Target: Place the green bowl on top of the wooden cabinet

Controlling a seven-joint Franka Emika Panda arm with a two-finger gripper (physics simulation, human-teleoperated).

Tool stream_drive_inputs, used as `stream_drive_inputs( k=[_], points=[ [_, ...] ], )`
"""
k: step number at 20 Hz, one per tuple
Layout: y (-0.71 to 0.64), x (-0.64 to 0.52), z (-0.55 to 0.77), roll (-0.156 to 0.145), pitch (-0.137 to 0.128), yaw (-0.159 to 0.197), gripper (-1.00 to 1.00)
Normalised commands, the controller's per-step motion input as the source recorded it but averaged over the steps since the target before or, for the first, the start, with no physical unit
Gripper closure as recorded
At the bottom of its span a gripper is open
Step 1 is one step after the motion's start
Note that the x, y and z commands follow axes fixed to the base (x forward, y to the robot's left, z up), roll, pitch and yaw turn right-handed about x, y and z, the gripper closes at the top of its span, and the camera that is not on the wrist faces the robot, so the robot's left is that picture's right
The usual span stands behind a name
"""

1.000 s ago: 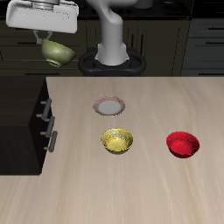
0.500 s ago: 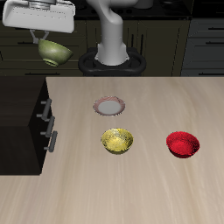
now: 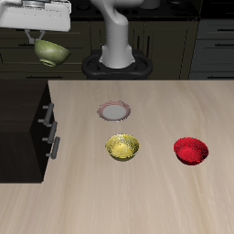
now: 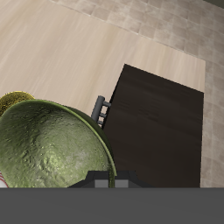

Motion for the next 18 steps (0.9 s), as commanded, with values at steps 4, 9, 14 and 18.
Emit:
stream_drive_inputs(
  k=[4,9,14,18],
  points=[
    [-0.23,-0.04,0.0,0.032,0.008,-0.058,1.0],
    [-0.02,-0.03,-0.06,0.083,0.026,0.018,1.0],
    [-0.05,-0.09,0.02,0.045,-0.005,0.032,1.0],
    [-0.22,-0.02,0.01,-0.037,0.004,0.009,1.0]
  ],
)
